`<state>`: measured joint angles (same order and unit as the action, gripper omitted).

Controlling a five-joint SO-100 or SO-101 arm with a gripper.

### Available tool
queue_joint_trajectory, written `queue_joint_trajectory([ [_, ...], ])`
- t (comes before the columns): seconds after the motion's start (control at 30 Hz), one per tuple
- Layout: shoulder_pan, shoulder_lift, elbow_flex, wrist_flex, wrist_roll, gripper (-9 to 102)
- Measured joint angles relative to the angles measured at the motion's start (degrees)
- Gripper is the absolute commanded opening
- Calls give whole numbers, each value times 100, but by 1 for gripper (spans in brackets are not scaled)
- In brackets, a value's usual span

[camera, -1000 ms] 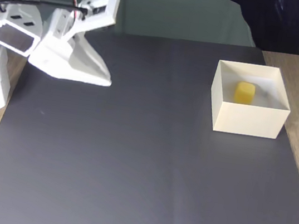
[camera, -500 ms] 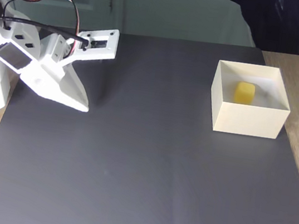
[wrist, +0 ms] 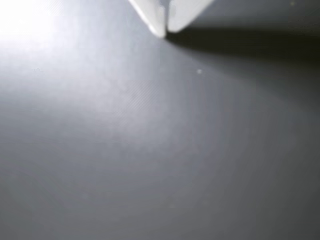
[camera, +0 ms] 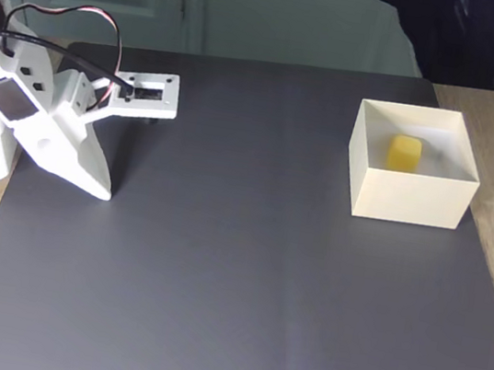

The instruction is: Grasp a cube block and put it in the white box.

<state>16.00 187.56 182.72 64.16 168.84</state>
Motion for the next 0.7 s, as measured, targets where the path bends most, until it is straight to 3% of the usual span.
queue_joint_trajectory([
  [0.7,149,0,0,18,-105,0],
])
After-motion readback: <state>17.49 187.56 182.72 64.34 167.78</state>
